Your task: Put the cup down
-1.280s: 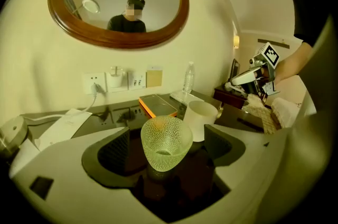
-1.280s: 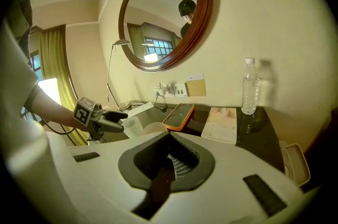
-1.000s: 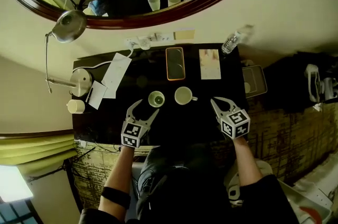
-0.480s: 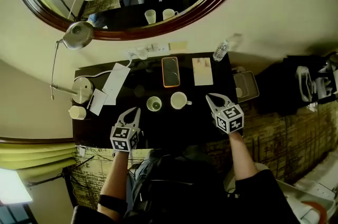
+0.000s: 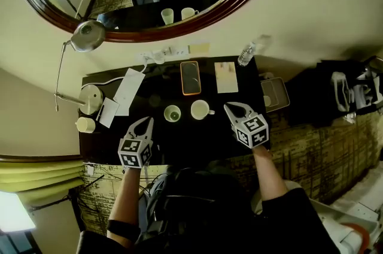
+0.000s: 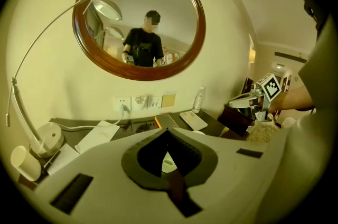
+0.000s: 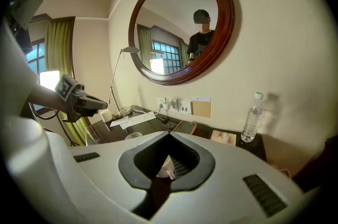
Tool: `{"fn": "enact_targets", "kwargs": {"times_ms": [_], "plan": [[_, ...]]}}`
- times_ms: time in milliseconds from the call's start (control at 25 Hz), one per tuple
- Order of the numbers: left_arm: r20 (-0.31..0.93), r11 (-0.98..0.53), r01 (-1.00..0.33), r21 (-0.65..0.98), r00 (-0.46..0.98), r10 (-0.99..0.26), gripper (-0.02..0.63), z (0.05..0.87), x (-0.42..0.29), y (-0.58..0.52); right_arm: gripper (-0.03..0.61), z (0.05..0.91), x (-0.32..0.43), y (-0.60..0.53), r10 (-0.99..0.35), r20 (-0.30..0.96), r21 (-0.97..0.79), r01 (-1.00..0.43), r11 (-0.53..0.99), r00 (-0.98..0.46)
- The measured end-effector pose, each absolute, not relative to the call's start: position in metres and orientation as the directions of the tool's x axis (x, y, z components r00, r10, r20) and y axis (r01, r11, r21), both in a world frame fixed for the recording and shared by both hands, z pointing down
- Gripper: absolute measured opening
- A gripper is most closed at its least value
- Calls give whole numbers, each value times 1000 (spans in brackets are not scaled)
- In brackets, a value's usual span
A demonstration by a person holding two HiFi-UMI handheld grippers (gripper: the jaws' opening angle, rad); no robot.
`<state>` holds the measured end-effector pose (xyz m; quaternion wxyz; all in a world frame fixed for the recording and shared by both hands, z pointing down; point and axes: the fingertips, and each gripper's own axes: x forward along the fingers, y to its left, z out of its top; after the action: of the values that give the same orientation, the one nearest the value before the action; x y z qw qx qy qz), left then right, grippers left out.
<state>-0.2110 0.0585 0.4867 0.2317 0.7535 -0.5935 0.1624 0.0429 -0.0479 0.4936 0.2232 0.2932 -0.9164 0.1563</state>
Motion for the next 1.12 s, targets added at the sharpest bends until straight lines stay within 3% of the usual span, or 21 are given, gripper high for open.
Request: {"fn": "enact_targets", "kwargs": {"times_ms": [1120], "plan": [[502, -190, -969, 159, 245, -830, 5, 486, -214, 51, 9, 494, 50, -57, -489, 527, -104, -624, 774, -695]]}}
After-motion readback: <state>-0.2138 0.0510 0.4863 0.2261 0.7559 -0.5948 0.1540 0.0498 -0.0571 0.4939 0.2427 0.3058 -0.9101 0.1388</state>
